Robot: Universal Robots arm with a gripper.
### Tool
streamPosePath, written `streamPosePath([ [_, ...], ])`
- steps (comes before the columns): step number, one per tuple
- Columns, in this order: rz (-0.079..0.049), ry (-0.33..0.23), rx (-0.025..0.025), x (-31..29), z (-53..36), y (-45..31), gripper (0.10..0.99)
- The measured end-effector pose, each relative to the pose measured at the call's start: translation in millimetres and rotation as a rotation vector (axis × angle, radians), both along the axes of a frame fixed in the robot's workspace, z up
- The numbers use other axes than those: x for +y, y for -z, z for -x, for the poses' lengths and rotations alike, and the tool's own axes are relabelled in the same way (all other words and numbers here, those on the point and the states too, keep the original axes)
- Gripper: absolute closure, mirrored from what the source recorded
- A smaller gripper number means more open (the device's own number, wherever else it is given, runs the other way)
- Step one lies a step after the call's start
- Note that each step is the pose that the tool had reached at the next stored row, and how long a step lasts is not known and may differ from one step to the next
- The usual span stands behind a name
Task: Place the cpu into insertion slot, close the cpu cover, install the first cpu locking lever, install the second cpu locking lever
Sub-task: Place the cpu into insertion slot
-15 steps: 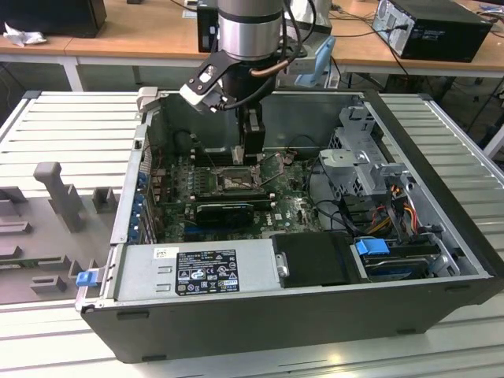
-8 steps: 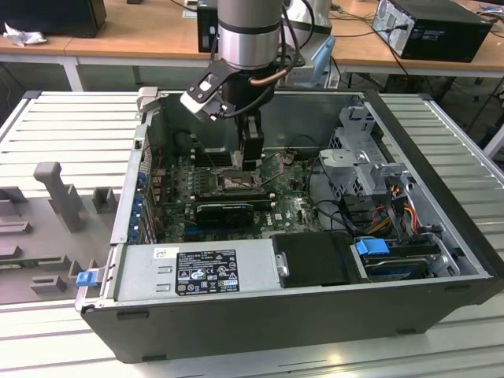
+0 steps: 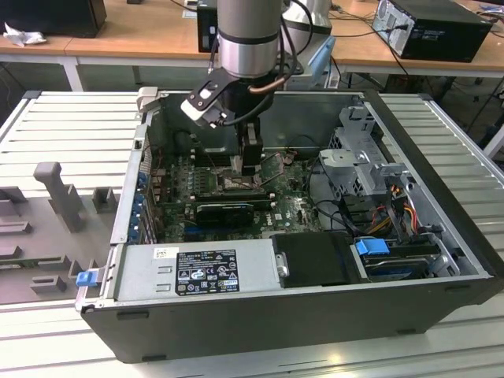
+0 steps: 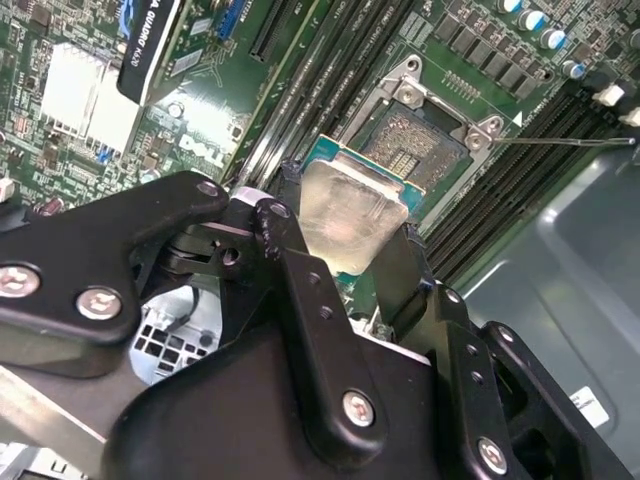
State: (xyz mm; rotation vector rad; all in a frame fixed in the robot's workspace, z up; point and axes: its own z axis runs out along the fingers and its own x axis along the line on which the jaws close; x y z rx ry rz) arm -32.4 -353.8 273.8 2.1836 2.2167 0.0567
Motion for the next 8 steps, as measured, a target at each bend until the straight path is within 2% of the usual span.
streamPosePath([
  [4,0.0,0.008,0.0,0.0,0.0,5.3,0.557],
  [8,-0.003,0.008,0.0,0.2,0.4,14.7,0.557],
])
